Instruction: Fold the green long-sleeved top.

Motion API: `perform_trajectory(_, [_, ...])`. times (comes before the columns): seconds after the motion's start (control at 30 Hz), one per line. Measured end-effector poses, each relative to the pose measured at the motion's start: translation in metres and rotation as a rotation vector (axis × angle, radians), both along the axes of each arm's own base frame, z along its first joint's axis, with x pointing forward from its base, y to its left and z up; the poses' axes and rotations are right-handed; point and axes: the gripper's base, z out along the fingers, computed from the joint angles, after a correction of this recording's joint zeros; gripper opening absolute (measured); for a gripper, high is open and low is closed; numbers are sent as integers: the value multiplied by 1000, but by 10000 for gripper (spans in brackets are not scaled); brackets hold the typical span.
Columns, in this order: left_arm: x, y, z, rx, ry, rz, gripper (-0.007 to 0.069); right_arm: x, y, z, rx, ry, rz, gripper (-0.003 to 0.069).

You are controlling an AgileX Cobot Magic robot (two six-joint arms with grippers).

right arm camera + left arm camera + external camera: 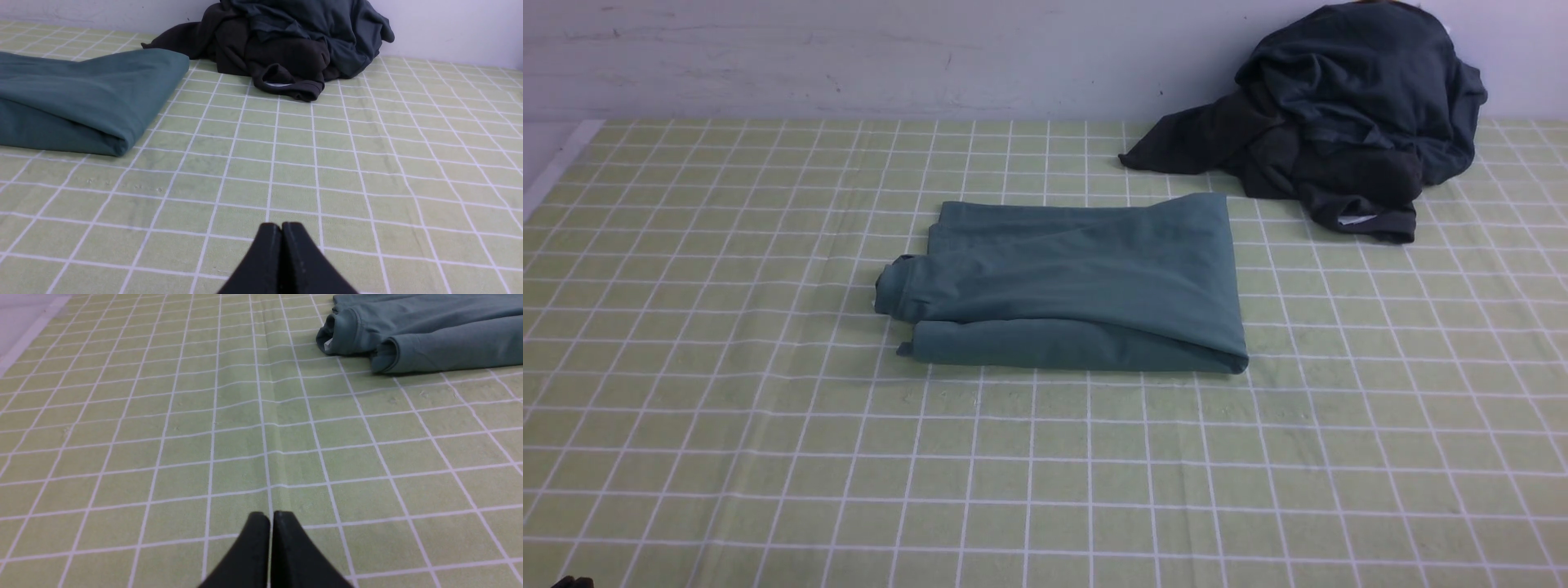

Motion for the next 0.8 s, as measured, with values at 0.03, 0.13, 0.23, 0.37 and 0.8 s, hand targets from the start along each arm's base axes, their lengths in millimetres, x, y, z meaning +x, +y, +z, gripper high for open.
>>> perform_trajectory(0.03, [0,0,0,0,0,0,0,0,0,0,0,0,0,-14])
perform_trajectory(0.13, [0,0,0,0,-1,0,0,0,0,0,0,0,0,-14])
perform_trajectory(0.23, [1,0,1,-3,-19,1,0,0,0,0,0,0,0,-14])
perform_trajectory(0.37, [1,0,1,-5,-18,1,0,0,0,0,0,0,0,-14])
perform_trajectory(0.8, [1,0,1,-5,-18,1,0,0,0,0,0,0,0,-14])
